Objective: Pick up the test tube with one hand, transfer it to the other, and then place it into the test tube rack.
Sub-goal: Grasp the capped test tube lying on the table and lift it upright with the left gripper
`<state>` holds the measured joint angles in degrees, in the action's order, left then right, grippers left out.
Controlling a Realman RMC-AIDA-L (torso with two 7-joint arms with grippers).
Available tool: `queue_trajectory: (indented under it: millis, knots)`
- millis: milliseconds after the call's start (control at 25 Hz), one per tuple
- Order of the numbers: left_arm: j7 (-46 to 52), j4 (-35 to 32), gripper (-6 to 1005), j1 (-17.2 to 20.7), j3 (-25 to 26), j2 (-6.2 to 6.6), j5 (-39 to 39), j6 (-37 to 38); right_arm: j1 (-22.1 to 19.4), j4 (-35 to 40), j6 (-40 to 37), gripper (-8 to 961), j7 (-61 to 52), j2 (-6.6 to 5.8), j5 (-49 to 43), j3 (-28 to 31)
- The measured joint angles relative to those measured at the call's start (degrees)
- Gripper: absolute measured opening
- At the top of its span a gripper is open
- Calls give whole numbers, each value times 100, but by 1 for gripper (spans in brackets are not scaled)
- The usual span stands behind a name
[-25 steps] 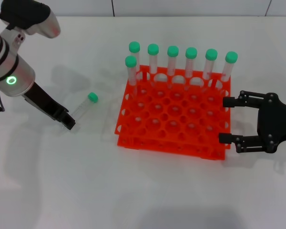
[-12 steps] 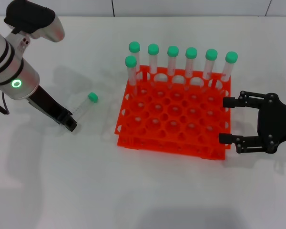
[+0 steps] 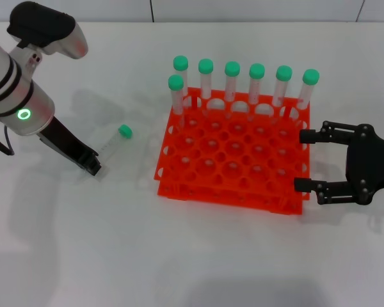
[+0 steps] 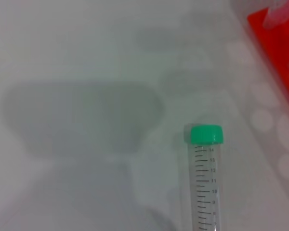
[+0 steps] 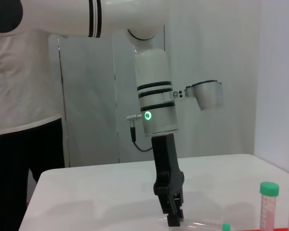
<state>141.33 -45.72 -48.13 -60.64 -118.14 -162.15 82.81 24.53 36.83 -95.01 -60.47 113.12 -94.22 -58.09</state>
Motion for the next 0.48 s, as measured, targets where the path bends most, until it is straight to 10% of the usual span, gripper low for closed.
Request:
queue_trajectory:
  millis: [480]
  knots:
    - [-5,-804,190,60,40,-38,78,128,6,18,-38,811,-53,-45,0,40]
